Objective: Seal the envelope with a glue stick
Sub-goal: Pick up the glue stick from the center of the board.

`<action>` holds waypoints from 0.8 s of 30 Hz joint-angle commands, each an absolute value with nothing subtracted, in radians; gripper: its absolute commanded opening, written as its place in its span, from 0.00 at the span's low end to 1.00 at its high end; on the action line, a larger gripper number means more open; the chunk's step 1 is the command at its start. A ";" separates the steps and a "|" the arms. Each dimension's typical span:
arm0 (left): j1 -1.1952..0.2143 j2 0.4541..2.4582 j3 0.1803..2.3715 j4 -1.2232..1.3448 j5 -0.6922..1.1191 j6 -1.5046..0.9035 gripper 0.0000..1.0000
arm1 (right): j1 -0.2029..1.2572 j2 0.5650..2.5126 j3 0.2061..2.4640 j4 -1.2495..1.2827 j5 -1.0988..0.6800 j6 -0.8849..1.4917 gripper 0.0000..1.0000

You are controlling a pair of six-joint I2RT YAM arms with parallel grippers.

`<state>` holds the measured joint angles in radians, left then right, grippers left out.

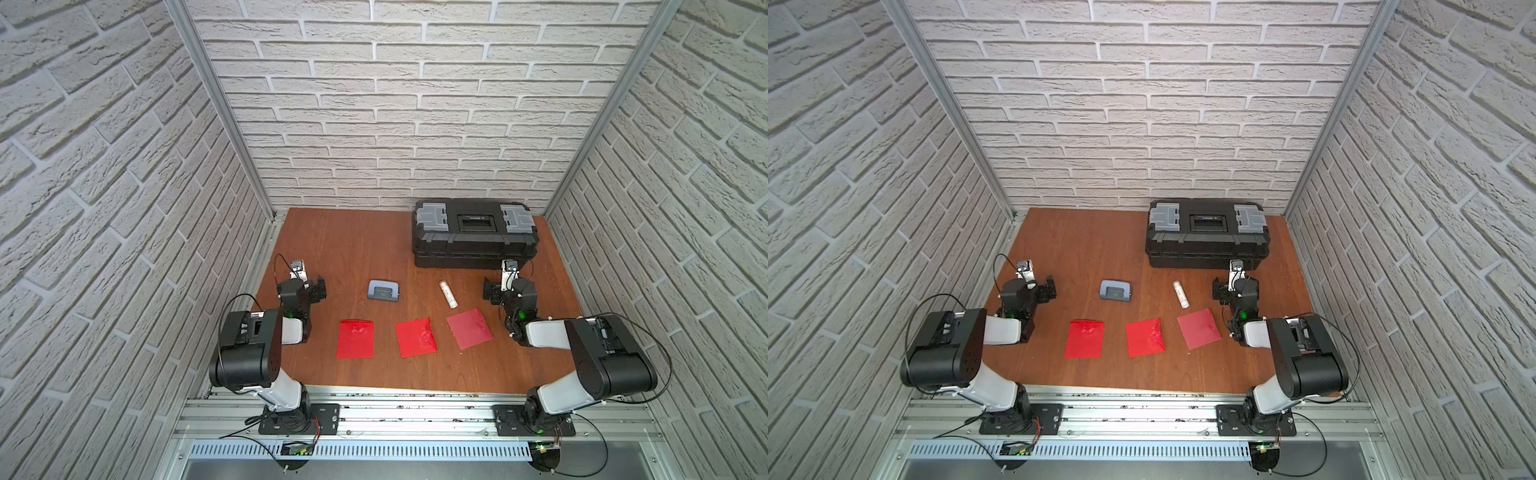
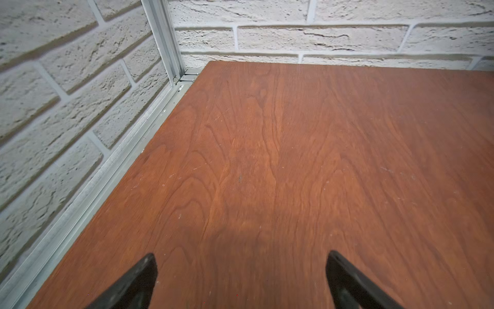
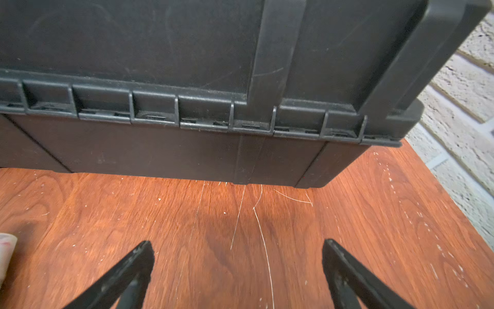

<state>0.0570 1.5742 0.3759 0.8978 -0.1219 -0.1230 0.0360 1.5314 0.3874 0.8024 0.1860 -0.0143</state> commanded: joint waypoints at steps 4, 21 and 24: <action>0.063 1.574 0.377 0.939 -0.112 -0.111 0.98 | 0.031 1.516 0.403 0.822 0.186 -0.009 0.99; 0.064 1.574 0.377 0.938 -0.112 -0.111 0.98 | 0.031 1.517 0.408 0.818 0.179 -0.009 0.99; 0.063 1.575 0.377 0.938 -0.112 -0.110 0.98 | 0.026 1.517 0.410 0.812 0.172 -0.009 0.99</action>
<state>0.0570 1.5742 0.3759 0.8978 -0.1219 -0.1230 0.0341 1.5314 0.3885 0.7963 0.1814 -0.0139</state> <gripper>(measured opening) 0.982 0.991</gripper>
